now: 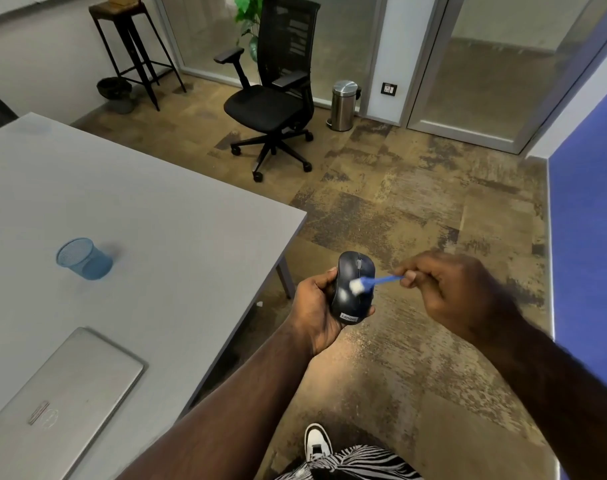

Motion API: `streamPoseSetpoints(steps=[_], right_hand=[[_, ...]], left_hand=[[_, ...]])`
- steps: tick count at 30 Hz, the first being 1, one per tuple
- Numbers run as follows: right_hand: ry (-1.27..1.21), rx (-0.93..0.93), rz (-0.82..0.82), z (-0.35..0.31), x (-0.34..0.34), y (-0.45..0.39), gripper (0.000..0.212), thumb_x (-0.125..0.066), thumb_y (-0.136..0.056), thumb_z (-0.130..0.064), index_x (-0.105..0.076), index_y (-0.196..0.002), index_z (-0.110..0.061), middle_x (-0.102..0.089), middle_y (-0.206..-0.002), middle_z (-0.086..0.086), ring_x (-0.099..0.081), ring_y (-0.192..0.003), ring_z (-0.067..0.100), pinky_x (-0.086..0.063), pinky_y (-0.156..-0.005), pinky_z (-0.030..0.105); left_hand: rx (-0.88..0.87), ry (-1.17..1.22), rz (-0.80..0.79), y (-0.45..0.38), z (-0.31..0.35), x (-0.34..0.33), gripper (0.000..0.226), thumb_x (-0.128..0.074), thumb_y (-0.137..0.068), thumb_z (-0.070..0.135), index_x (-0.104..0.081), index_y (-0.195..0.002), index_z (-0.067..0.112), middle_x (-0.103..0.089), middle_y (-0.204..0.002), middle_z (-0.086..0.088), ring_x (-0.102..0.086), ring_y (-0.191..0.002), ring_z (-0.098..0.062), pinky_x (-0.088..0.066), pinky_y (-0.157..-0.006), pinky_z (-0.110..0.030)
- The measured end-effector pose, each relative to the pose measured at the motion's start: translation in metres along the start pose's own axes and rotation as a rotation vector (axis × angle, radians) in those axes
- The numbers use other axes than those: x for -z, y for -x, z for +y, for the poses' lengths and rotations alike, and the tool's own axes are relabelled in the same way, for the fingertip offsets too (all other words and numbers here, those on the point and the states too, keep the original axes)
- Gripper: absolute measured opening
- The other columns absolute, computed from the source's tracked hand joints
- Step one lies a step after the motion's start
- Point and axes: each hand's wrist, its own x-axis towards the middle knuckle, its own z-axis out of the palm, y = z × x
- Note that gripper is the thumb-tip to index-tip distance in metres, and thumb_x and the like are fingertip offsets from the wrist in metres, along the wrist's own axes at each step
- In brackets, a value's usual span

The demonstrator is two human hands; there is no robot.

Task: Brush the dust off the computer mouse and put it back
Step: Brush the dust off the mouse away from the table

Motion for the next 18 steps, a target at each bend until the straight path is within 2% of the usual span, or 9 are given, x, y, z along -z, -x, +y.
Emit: streamPoseSetpoints(steps=[2,3,5,8,12,14,16,18], right_hand=[[0.018,-0.007,0.102,0.004,0.002,0.000,0.018,-0.059,-0.090,-0.006,-0.073,-0.098,-0.013,-0.073,-0.088,-0.001,-0.066,-0.070,0.008,-0.057,-0.055,0.033],[0.016,0.005,0.101,0.005,0.003,0.000,0.017,-0.059,-0.090,-0.007,-0.073,-0.098,-0.012,-0.072,-0.088,-0.001,-0.067,-0.070,0.012,-0.057,-0.055,0.036],[-0.015,0.050,0.002,0.005,0.004,0.003,0.017,-0.061,-0.088,-0.006,-0.074,-0.097,-0.014,-0.072,-0.087,-0.003,-0.067,-0.069,0.013,-0.056,-0.055,0.038],[-0.043,0.095,-0.127,0.004,0.004,0.008,0.019,-0.064,-0.086,-0.002,-0.075,-0.095,-0.016,-0.072,-0.086,-0.007,-0.067,-0.071,0.007,-0.056,-0.056,0.035],[-0.021,0.063,0.062,0.007,0.004,0.010,0.023,-0.064,-0.085,0.003,-0.074,-0.099,-0.012,-0.073,-0.090,-0.004,-0.068,-0.077,0.006,-0.059,-0.060,0.033],[-0.030,0.089,0.059,0.006,0.004,0.011,0.022,-0.063,-0.086,0.001,-0.074,-0.100,-0.011,-0.073,-0.089,-0.003,-0.068,-0.076,0.008,-0.058,-0.060,0.034],[-0.056,0.117,-0.037,0.005,0.001,0.013,0.020,-0.061,-0.087,-0.002,-0.074,-0.098,-0.013,-0.072,-0.088,-0.005,-0.067,-0.076,0.007,-0.057,-0.060,0.033],[-0.055,0.104,-0.041,0.006,-0.001,0.013,0.020,-0.060,-0.087,-0.002,-0.074,-0.096,-0.013,-0.072,-0.088,-0.005,-0.067,-0.073,0.007,-0.057,-0.058,0.034]], left_hand=[[0.001,0.013,-0.021,-0.001,0.001,0.001,0.047,-0.037,-0.096,0.029,-0.059,-0.126,-0.001,-0.062,-0.117,-0.023,-0.063,-0.090,-0.033,-0.056,-0.076,-0.043],[-0.001,0.024,-0.028,-0.001,0.001,0.001,0.048,-0.036,-0.096,0.029,-0.060,-0.125,-0.001,-0.063,-0.116,-0.024,-0.064,-0.090,-0.033,-0.057,-0.075,-0.043],[-0.006,0.063,-0.026,-0.003,0.000,0.003,0.046,-0.036,-0.096,0.028,-0.062,-0.121,-0.001,-0.065,-0.114,-0.024,-0.066,-0.088,-0.034,-0.058,-0.073,-0.043],[-0.015,0.112,-0.040,-0.004,0.000,0.006,0.046,-0.038,-0.096,0.027,-0.066,-0.118,-0.002,-0.064,-0.118,-0.025,-0.069,-0.087,-0.034,-0.059,-0.072,-0.043],[-0.013,0.146,-0.047,-0.006,0.002,0.006,0.048,-0.035,-0.098,0.029,-0.073,-0.105,0.001,-0.069,-0.111,-0.024,-0.070,-0.083,-0.035,-0.059,-0.068,-0.045],[-0.016,0.156,-0.045,-0.005,0.004,0.004,0.047,-0.035,-0.098,0.030,-0.069,-0.112,0.001,-0.068,-0.112,-0.023,-0.070,-0.084,-0.035,-0.060,-0.068,-0.045],[-0.010,0.140,-0.059,-0.004,0.005,0.004,0.047,-0.037,-0.097,0.029,-0.061,-0.124,-0.002,-0.065,-0.118,-0.024,-0.069,-0.088,-0.034,-0.059,-0.071,-0.045],[-0.011,0.128,-0.067,-0.002,0.005,0.003,0.048,-0.037,-0.097,0.028,-0.059,-0.127,-0.003,-0.063,-0.119,-0.024,-0.068,-0.089,-0.033,-0.059,-0.073,-0.044]])
